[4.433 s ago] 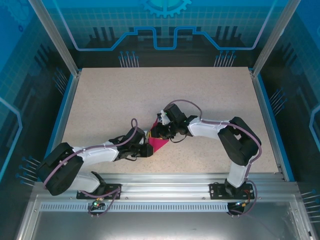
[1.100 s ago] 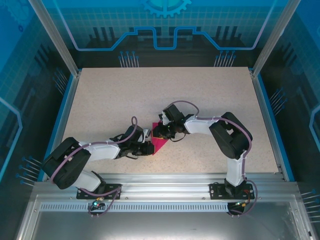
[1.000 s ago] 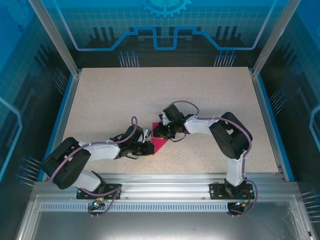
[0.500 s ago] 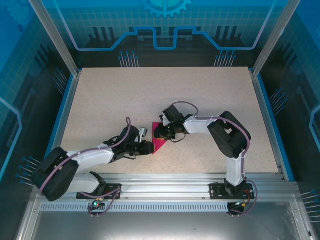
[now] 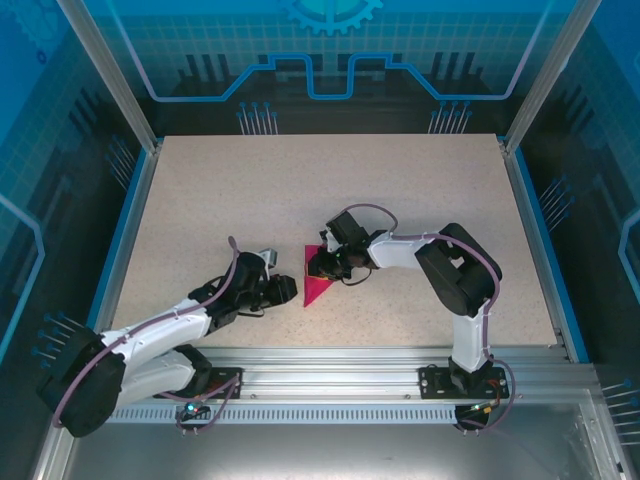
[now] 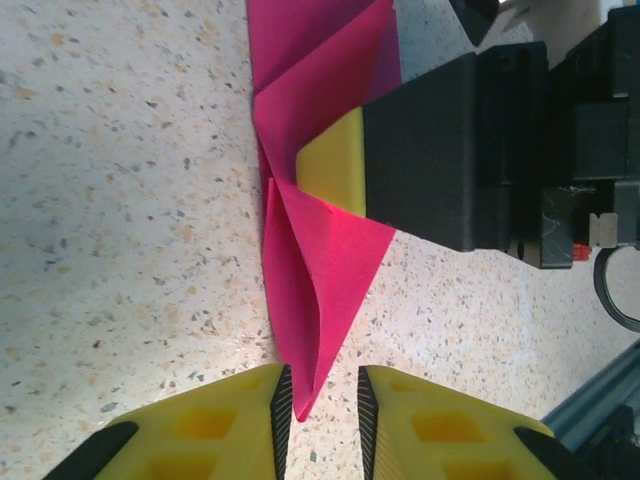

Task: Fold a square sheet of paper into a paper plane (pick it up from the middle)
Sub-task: Fourth fold the wing at the center of the table.

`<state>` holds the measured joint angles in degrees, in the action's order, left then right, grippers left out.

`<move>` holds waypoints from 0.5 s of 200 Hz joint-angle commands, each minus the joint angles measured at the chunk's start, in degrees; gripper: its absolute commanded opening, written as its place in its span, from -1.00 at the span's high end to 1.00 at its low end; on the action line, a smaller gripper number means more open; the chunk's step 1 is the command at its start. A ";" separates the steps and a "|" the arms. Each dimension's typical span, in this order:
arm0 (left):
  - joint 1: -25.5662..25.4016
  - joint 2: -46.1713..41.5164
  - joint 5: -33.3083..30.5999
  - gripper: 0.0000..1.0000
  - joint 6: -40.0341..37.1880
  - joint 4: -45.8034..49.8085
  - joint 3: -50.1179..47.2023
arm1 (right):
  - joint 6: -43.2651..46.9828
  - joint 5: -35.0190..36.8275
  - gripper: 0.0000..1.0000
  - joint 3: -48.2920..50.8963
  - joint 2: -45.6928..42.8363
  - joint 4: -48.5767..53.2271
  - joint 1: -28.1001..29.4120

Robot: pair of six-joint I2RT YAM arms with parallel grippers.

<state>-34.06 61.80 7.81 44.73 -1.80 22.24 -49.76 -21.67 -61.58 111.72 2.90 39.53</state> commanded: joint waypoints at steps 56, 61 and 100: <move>0.09 7.19 9.53 0.47 1.86 -6.50 4.26 | -1.05 1.37 0.58 2.32 0.31 -0.17 -0.59; -0.02 7.83 9.74 0.47 1.77 -6.69 4.61 | -1.05 1.37 0.58 2.40 0.19 -0.26 -0.59; -0.23 14.97 11.70 0.52 2.09 -8.28 7.26 | -1.17 1.42 0.57 2.55 0.23 -0.52 -0.60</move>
<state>-34.11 73.19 16.78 46.50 -8.19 27.07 -50.59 -21.65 -60.66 111.68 1.39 39.44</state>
